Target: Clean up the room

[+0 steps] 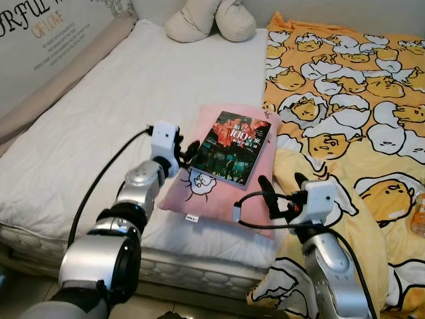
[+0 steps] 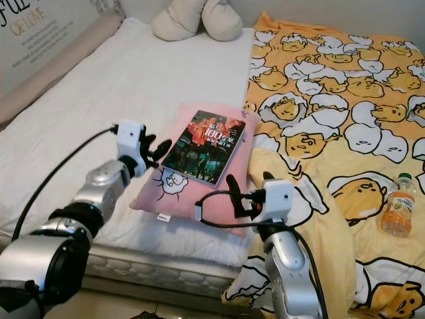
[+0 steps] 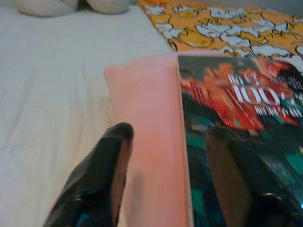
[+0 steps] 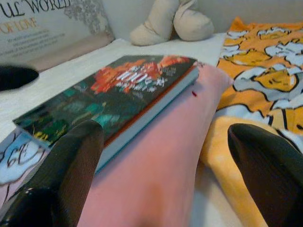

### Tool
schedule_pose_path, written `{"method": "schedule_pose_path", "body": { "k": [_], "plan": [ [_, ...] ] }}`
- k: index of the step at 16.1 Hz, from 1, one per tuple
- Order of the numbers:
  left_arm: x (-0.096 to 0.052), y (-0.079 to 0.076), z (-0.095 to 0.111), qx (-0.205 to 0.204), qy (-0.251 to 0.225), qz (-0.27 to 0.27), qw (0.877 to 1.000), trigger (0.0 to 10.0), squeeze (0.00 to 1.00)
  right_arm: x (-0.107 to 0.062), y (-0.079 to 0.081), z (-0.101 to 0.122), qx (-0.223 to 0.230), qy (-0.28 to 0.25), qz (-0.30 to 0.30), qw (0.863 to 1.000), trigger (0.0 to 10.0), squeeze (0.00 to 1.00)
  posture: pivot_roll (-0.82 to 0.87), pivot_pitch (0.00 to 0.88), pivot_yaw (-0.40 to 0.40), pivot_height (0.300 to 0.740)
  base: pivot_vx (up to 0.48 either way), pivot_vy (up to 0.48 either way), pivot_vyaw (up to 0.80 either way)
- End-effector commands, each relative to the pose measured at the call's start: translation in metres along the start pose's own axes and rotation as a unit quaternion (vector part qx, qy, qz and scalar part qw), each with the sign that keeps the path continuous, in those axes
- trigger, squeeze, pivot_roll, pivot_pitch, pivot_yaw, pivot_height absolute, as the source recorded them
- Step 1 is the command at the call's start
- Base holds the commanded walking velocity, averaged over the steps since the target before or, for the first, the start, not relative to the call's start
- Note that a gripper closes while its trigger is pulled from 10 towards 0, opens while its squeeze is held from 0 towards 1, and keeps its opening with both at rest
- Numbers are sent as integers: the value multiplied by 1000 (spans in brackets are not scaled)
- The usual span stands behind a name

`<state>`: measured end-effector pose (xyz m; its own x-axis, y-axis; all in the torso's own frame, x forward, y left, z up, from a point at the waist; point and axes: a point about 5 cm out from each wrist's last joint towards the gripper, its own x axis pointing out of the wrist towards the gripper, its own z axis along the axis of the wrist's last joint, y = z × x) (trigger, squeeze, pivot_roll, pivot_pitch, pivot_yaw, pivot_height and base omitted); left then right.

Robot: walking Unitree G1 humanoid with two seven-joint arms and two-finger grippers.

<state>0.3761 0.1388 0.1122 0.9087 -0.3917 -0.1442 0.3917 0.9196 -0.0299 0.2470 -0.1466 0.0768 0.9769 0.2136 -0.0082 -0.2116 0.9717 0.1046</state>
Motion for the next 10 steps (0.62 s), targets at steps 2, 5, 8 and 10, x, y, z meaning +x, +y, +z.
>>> {"method": "schedule_pose_path", "body": {
  "k": [2,5,8,10],
  "plan": [
    [2,1,7,-33,-5,-23,999,10000,1000,-7,-2,-1,-6,8,-2,1000,10000,0,-147,0,69,740,0,0,0],
    [3,-1,7,-17,4,-32,999,10000,1000,-8,-3,-3,-6,12,-4,1000,10000,0,-153,0,70,740,0,0,0],
    [4,-4,2,-11,18,-23,1000,10000,1000,-10,0,-4,-7,16,2,1000,10000,0,-158,0,75,740,0,0,0],
    [3,-5,-4,-28,31,-19,999,10000,1000,-12,3,-5,-12,18,13,1000,10000,0,-163,0,74,740,0,0,0]
  ]
}}
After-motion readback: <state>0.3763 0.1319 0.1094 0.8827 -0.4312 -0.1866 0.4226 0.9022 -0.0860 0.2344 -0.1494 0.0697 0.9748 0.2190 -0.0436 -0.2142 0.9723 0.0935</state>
